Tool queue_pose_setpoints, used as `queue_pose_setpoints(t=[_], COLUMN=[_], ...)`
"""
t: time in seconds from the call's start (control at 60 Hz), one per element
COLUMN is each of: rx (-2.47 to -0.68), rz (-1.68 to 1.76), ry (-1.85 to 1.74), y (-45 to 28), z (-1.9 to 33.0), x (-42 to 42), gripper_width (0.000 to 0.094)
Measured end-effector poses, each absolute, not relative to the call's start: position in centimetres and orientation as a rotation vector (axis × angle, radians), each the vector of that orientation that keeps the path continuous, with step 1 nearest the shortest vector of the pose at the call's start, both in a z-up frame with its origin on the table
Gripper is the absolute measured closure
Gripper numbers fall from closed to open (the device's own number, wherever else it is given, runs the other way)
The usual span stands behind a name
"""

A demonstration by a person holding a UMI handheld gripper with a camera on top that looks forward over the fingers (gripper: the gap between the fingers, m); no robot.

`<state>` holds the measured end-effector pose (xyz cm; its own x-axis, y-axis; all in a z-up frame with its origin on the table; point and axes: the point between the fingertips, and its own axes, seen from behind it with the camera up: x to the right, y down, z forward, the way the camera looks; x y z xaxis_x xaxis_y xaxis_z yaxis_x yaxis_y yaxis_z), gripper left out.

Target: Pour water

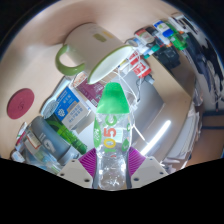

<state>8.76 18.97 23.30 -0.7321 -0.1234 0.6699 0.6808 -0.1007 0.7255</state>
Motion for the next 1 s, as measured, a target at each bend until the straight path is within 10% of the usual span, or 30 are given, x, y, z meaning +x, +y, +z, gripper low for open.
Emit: queue_pose_setpoints(t=[0.2, 0.417, 0.533, 1.0], rx=[-1.126, -1.677, -1.715, -1.649], rz=[-1.433, -0.429, -0.125, -0.053], ry=[-1.109, -0.324, -0.089, -0.005], y=[18.1, 17.0, 16.3, 17.0], z=[24.7, 15.9, 10.9, 9.2], x=[12.2, 14.7, 14.1, 16.5], gripper_width=[0.0559, 0.0555, 0.0556, 0.0543])
